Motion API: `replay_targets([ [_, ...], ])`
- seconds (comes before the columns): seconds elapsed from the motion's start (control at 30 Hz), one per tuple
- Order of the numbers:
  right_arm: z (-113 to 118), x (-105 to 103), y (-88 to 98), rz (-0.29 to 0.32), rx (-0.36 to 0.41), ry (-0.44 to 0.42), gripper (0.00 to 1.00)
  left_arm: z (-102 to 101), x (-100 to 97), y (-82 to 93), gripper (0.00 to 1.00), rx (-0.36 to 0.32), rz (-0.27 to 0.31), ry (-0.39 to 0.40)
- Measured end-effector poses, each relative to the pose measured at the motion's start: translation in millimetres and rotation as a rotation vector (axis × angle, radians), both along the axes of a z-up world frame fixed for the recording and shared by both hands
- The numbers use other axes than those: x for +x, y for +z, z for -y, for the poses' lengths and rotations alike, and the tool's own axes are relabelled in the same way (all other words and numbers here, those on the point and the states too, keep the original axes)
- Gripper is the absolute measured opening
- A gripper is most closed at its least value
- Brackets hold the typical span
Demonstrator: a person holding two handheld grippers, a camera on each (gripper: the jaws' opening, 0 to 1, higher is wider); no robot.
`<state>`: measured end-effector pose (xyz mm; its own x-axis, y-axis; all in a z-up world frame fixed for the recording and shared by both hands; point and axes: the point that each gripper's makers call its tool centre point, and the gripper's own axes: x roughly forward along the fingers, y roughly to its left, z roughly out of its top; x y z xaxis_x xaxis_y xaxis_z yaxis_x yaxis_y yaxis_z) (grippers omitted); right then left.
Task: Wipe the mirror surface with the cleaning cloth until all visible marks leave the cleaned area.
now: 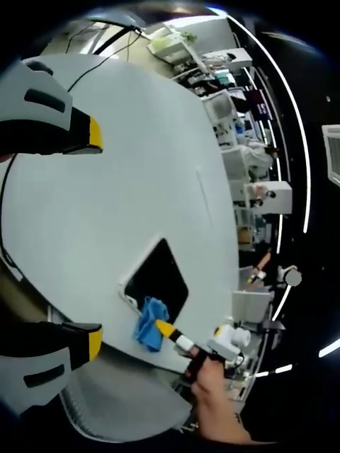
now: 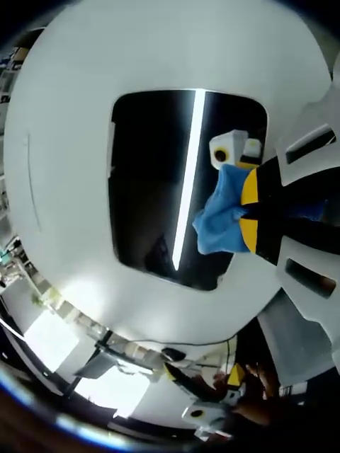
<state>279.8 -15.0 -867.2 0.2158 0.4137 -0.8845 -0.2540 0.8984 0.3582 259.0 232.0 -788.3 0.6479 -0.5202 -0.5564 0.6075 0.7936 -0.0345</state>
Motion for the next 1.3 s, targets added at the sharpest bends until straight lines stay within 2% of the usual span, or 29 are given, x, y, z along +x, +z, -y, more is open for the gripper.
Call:
replay_targets([
  [0.6,-2.9,30.7,-1.1,0.010,-0.016,0.003,0.00,3.3,-2.3,-0.9,1.00,-0.023,-0.012,0.012],
  [1.3,-3.0,87.7,-1.8,0.045,-0.056,0.021,0.00,6.6,-0.8,-2.2,0.99,-0.050,-0.028,0.026],
])
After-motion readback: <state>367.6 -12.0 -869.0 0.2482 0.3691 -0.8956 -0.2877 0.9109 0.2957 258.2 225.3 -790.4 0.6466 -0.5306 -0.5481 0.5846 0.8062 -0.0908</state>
